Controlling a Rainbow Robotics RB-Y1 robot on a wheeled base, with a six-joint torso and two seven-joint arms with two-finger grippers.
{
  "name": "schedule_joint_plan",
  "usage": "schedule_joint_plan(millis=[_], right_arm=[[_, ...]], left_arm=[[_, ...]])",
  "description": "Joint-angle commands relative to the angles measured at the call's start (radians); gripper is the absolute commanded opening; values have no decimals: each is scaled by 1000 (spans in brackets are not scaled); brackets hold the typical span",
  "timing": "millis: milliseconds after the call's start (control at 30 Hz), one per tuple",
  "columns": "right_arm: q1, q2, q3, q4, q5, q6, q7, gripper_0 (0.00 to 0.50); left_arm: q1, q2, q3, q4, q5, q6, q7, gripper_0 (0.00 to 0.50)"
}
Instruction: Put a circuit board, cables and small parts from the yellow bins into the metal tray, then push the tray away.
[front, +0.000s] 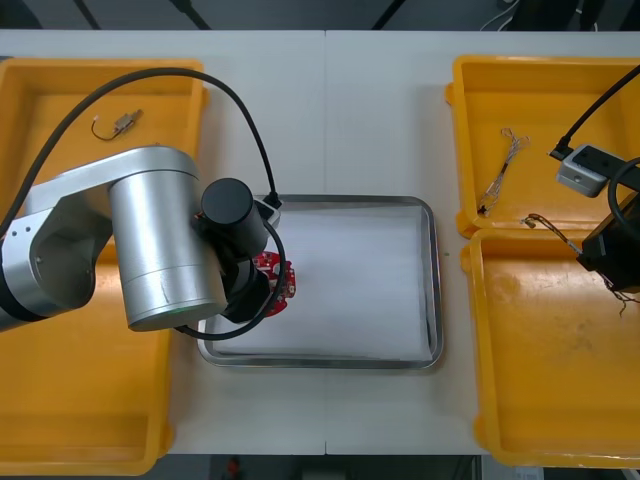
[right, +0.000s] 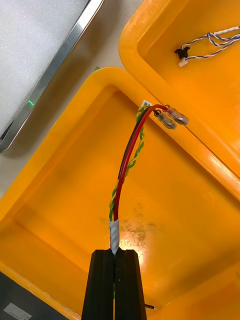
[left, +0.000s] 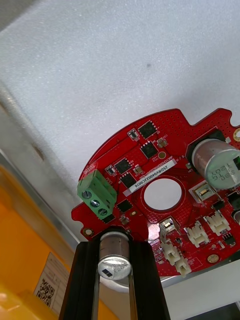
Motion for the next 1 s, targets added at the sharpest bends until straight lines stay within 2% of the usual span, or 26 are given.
schedule_joint_plan(millis=[33, 667, 1000], right_arm=[[-25, 9, 9, -6, -7, 1, -23, 0], [-25, 9, 9, -6, -7, 1, -23, 0], [-25, 9, 9, -6, -7, 1, -23, 0]], left_arm=[[-35, -21, -48, 8, -32, -15, 56, 0], [-35, -27, -134, 34, -49, -30, 69, 0], [-35, -44, -143, 51, -51, -38, 69, 1]])
